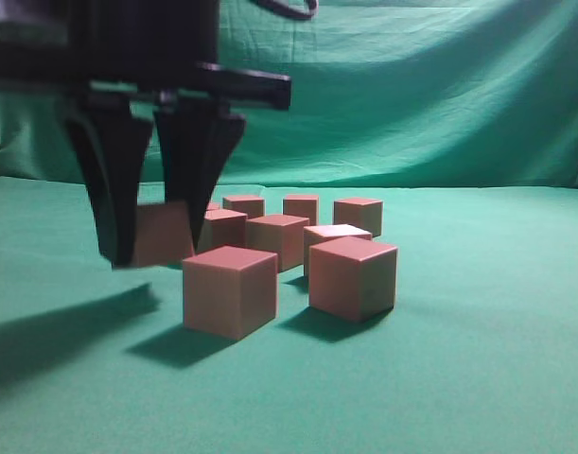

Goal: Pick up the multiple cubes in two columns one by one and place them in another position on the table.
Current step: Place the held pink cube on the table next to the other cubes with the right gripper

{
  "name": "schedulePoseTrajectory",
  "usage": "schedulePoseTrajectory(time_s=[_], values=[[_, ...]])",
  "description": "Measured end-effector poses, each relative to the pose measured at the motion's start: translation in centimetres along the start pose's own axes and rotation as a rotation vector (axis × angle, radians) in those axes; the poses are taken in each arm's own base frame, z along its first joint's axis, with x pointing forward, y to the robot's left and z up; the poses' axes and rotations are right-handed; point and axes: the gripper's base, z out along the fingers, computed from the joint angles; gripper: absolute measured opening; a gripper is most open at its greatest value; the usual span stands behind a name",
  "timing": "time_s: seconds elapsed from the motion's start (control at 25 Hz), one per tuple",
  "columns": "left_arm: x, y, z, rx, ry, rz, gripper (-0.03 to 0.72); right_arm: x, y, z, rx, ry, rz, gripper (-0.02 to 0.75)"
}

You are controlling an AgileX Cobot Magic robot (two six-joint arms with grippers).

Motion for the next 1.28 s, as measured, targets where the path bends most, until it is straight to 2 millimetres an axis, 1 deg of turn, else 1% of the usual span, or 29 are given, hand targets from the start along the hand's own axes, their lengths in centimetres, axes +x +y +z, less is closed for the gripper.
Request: schedulePoseTrajectory(time_s=[0.12,0.28,1.16,1.2,1.28], values=[[0.0,0.0,0.0,0.0,0.0,0.0,0.0,-0.2,0.0,1.2,0.005,0.002,-0.004,0.257],[0.0,0.0,0.0,0.0,0.0,0.0,0.0,-0.3,0.1,1.8,0.005,0.005,-0.005,0.257],[0.0,0.0,0.0,0.0,0.0,0.0,0.0,-0.6,0.4,1.8,-0.034,-0.029,0.017,0.257],[0.0,0.0,0.0,0.0,0.0,0.0,0.0,-0.6,0.4,1.8,-0.034,-0.029,0.017,0.327],[0.0,0.0,0.0,0.0,0.0,0.0,0.0,-0.6,0.4,1.8,-0.035,-0.029,0.018,0.394]])
